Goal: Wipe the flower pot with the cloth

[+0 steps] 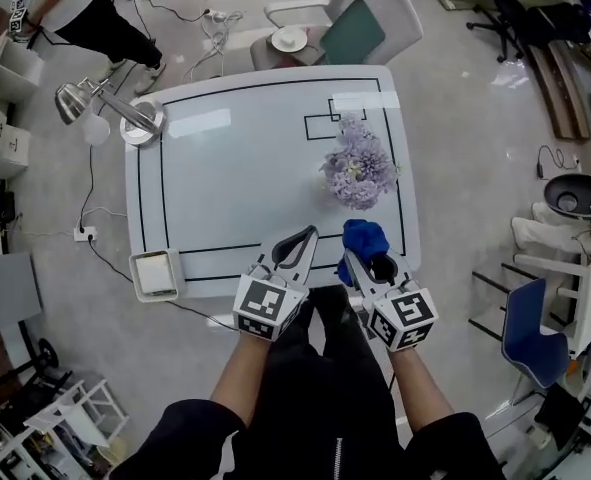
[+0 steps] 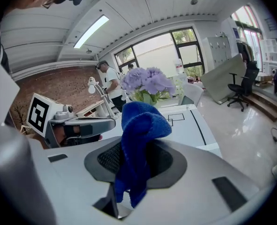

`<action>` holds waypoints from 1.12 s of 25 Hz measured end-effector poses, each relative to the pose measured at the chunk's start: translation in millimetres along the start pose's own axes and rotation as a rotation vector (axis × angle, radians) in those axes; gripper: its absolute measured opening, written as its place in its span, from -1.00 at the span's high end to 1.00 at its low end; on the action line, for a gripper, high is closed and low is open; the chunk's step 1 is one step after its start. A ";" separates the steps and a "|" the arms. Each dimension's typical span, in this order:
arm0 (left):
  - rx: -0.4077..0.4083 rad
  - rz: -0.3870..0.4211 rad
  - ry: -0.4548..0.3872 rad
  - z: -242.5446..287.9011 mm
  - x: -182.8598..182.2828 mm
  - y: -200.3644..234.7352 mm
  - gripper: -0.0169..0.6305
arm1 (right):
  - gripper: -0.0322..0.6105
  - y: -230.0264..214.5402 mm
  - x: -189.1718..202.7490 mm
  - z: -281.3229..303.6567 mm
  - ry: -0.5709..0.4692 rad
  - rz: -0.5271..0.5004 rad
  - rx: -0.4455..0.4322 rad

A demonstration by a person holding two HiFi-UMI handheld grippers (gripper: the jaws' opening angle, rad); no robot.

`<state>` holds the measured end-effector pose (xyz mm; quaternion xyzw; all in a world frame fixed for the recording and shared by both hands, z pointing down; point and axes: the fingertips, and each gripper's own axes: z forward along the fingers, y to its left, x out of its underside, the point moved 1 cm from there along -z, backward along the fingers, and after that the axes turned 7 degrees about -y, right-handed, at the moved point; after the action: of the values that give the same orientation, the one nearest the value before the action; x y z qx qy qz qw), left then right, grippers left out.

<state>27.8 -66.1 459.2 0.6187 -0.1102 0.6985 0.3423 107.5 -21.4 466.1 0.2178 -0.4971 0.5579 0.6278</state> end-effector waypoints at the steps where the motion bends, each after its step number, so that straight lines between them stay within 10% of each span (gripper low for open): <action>1: -0.003 -0.006 0.005 4.4 2.1 4.0 0.93 | 0.55 -7.6 0.9 7.5 0.008 0.003 0.006; 15: -0.095 -0.065 0.064 28.2 40.0 45.0 0.93 | 0.55 -82.1 25.6 102.5 -0.028 0.162 -0.034; 23: -0.132 -0.113 0.080 30.8 54.5 57.9 0.93 | 0.55 -107.9 69.0 120.7 0.154 0.237 -0.009; 28: -0.131 -0.107 0.075 33.0 53.3 62.3 0.93 | 0.54 -108.9 -1.3 104.9 -0.067 0.185 -0.049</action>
<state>15.6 -113.2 533.1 0.5734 -0.1096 0.6931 0.4228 167.5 -139.7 538.7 0.1741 -0.5494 0.5934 0.5619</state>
